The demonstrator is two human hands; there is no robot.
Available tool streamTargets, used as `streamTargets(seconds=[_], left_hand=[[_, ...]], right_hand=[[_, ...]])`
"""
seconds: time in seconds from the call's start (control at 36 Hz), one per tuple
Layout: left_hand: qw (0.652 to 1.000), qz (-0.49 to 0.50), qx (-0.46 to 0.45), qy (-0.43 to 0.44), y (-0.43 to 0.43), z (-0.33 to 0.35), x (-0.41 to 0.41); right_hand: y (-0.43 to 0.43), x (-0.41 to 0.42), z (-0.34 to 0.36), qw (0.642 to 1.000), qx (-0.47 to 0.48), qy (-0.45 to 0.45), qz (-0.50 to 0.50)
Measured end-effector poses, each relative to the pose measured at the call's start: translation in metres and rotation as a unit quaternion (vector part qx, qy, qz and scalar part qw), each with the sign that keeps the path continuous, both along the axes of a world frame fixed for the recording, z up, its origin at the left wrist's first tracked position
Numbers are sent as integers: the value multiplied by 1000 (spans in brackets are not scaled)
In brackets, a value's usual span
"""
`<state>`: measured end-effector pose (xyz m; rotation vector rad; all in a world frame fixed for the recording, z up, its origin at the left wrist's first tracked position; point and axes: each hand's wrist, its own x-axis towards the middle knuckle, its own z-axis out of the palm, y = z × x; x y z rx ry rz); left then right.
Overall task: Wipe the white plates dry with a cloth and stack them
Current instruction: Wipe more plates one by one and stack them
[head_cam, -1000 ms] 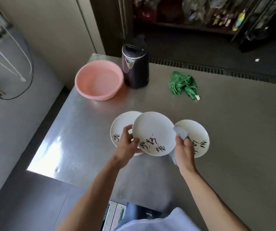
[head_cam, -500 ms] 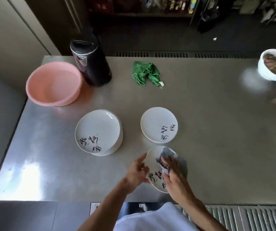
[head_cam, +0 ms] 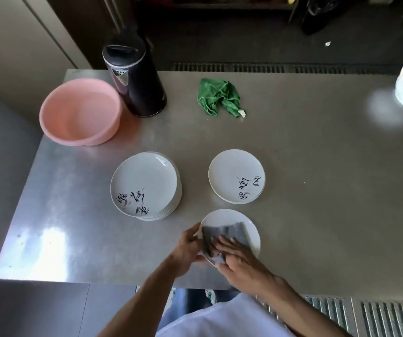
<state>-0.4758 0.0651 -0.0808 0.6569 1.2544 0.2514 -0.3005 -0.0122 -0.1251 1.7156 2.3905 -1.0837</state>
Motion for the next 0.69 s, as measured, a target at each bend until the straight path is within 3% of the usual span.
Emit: streamTargets(seconds=[0.11,0.25,0.36,0.58,0.69], left_hand=[[1000,-1,3,-2,2,-2,-2],[999,-19,21,24,1,2,2],[998,-37,41,30,2,9,8],[999,-6,26,35,4,2,-3],[998,-13,37,48,-1,0,-4]], right_hand=[[-7,24,4,999,-18,-13,31],[15,25,-4,995,-32,-72,-61],[43,1,-7,987,-65,-46,-139],[-2,5,3,996,-41,72,15],[-25,22,-1,996,-40,52,-52]])
